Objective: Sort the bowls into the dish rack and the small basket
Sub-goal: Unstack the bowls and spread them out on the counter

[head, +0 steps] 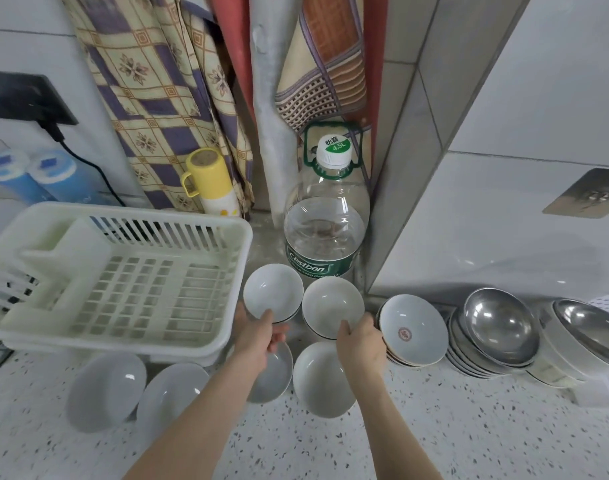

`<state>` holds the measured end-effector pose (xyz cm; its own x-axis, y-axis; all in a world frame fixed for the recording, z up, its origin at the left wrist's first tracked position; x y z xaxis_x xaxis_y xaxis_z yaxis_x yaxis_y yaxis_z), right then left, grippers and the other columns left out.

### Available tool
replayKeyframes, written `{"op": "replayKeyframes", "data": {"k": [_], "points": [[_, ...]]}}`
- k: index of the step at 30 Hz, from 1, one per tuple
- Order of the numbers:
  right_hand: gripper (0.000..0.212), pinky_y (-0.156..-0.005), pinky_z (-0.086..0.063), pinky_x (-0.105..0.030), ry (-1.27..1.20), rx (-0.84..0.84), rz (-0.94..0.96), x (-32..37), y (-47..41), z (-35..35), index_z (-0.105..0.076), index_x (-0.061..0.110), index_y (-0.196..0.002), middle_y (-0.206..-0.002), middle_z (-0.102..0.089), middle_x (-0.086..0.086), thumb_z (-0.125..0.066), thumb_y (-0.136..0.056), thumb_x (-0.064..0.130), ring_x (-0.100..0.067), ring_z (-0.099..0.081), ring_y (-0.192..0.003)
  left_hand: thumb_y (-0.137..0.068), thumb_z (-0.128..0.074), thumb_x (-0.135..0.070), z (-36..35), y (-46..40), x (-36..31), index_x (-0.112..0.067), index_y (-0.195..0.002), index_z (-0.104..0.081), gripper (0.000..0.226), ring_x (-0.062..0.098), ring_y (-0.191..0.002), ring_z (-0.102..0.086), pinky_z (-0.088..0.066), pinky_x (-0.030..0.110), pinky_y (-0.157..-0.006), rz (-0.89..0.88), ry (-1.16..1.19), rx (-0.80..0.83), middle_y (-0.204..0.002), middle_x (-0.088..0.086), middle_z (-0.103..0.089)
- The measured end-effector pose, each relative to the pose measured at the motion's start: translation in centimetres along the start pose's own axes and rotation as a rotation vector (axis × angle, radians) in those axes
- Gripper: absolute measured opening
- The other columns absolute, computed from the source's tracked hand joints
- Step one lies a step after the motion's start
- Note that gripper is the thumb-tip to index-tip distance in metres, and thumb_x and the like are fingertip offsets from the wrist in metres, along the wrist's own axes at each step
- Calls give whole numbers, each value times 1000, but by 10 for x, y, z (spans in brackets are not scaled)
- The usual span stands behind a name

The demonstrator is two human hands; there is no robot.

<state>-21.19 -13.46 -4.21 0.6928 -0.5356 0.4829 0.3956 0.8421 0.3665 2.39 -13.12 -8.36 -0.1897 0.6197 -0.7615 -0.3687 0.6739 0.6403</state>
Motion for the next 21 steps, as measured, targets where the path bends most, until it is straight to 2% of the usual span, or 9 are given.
{"op": "replayKeyframes", "data": {"k": [5, 9, 11, 14, 16, 21], "points": [[20, -68, -45, -34, -16, -1, -44, -1, -3, -2, -47, 2, -111, -102, -66, -19, -43, -95, 13, -39, -64, -92, -86, -31, 12, 3, -2, -5, -32, -135, -41, 66, 16, -42, -53, -23, 14, -36, -7, 8, -25, -81, 23, -71], [18, -65, -41, -33, -63, -13, -50, 0, -1, 0, -47, 1, -108, -102, -65, -20, -42, -93, 8, -40, -62, -90, -89, -30, 10, 3, -1, -6, -27, -141, -38, 65, 13, -37, -50, -23, 14, -32, -23, 0, -19, -74, 20, -69], [17, -65, -42, -34, -102, -25, -40, 2, 1, 1, -46, 0, -108, -101, -64, -22, -42, -92, 6, -40, -61, -87, -90, -31, 9, 3, 1, -6, -27, -144, -36, 65, 12, -41, -58, -22, 14, -31, -34, 18, -18, -84, 19, -69], [17, -64, -40, -34, -151, -49, -23, 5, 5, 4, -44, -1, -108, -100, -63, -24, -41, -92, 3, -34, -51, -75, -91, -32, 9, 3, 6, -8, -34, -144, -36, 68, 12, -54, -71, -23, 15, -32, -57, 76, -22, -117, 21, -65], [19, -62, -39, -33, -155, -74, -4, 7, 7, 7, -44, -1, -110, -98, -64, -24, -40, -92, 3, -32, -49, -72, -93, -35, 7, 2, 10, -9, -38, -144, -35, 68, 13, -57, -72, -27, 15, -34, -64, 118, -28, -124, 17, -61], [27, -61, -36, -32, -171, -135, 48, 10, 16, 16, -45, 0, -118, -96, -66, -25, -39, -92, 0, -34, -51, -72, -96, -42, 4, 4, 13, -8, -37, -145, -35, 64, 21, -61, -63, -41, 19, -40, -85, 184, -44, -110, 26, -68]]}}
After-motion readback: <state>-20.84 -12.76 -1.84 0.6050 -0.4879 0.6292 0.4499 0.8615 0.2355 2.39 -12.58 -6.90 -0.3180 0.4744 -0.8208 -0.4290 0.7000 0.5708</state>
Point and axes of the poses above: each hand's wrist, its own y-axis away from the middle knuckle, its own z-axis out of the back of the hand, x = y × z, the point moved 10 cm from there along -y, towards the middle knuckle
